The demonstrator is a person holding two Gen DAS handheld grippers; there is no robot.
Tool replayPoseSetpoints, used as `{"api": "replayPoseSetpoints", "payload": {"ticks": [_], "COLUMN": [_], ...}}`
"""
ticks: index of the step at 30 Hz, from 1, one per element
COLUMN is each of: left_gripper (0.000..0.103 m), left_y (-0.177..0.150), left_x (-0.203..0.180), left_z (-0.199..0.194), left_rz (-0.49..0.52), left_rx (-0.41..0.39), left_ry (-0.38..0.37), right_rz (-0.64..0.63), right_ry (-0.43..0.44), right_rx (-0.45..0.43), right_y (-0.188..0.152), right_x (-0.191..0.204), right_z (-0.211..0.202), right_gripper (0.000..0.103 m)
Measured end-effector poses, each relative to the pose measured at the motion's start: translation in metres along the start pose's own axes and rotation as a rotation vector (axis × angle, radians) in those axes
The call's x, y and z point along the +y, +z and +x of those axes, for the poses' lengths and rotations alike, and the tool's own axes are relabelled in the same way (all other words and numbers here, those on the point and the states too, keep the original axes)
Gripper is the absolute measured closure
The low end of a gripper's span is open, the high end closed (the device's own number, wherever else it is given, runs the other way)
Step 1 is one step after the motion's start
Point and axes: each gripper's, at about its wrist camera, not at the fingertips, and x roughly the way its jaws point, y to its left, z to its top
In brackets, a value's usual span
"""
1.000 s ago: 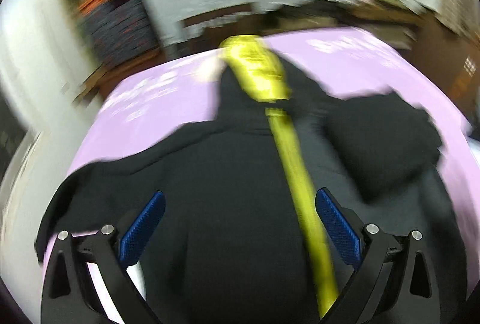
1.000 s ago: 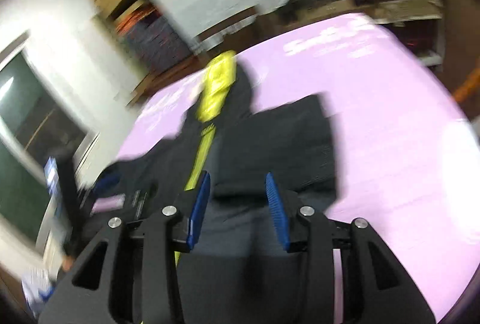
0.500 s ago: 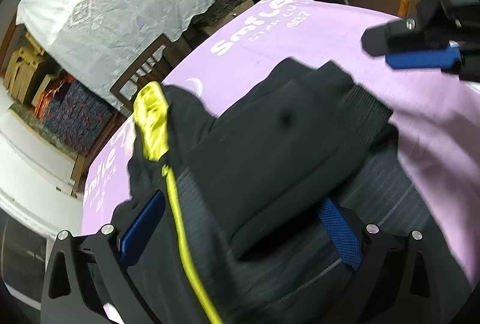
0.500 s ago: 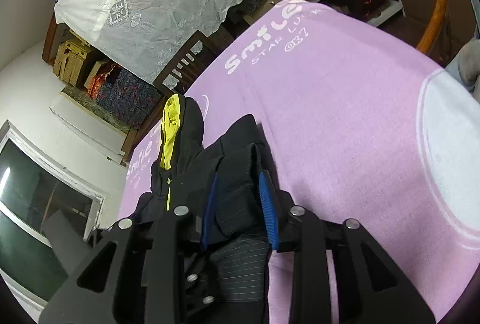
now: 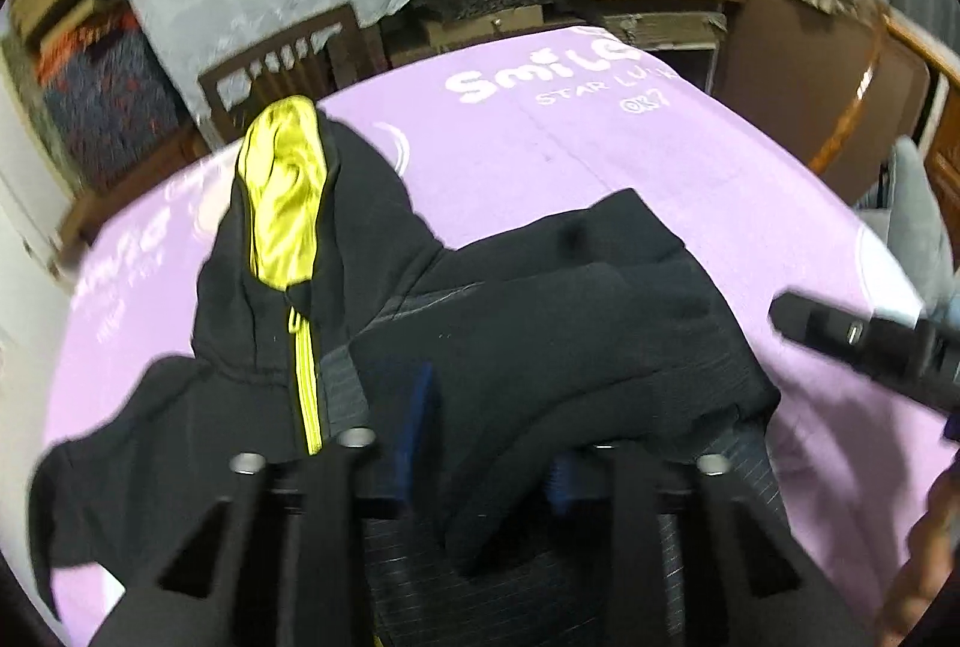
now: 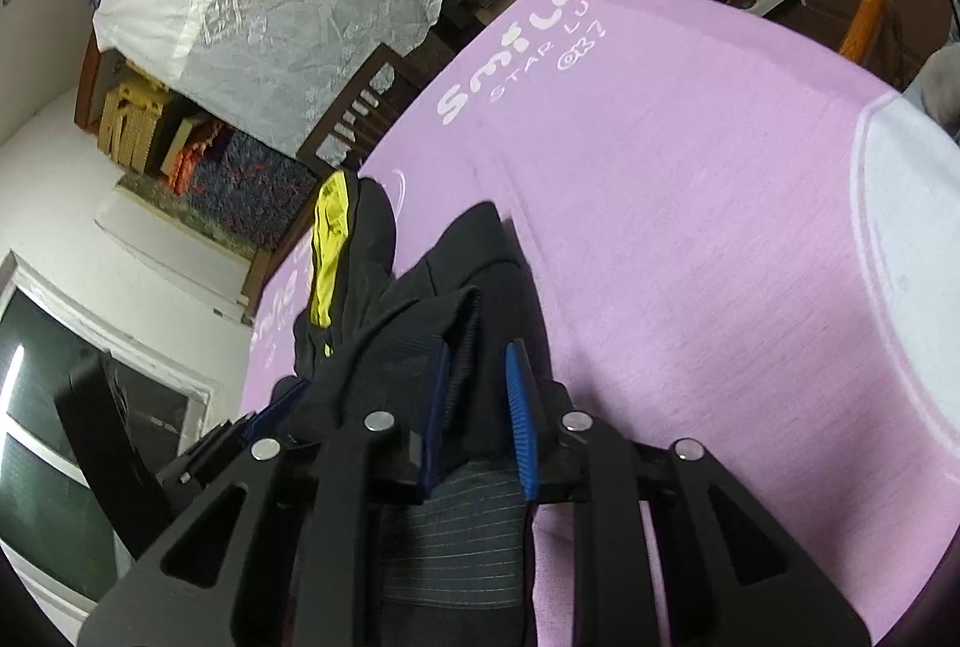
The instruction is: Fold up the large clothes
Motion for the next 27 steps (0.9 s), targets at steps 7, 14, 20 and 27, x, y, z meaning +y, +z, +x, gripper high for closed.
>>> {"api": "replayPoseSetpoints", "payload": {"ticks": [7, 14, 20, 27], "left_gripper": [0.081, 0.060, 0.040, 0.040], "left_y": [-0.012, -0.056, -0.096, -0.119], "left_x": [0.056, 0.118, 0.148, 0.190], "left_z": [-0.030, -0.036, -0.034, -0.060], "left_rz": [-0.222, -0.372, -0.437, -0.561], "left_rx": [-0.051, 0.004, 0.061, 0.023], "left_ry": [-0.006, 0.033, 0.023, 0.116], "right_rz": [-0.102, -0.115, -0.124, -0.128], "right_ry": [-0.109, -0.134, -0.133, -0.131], "right_rx": [0.101, 0.106, 0.106, 0.107], "right_y": [-0.012, -0.013, -0.014, -0.014], "right_x": [0.011, 0.009, 0.008, 0.008], "right_z": [0.036, 0.040, 0.041, 0.040], "right_gripper": [0.097, 0.103, 0.103, 0.103]}}
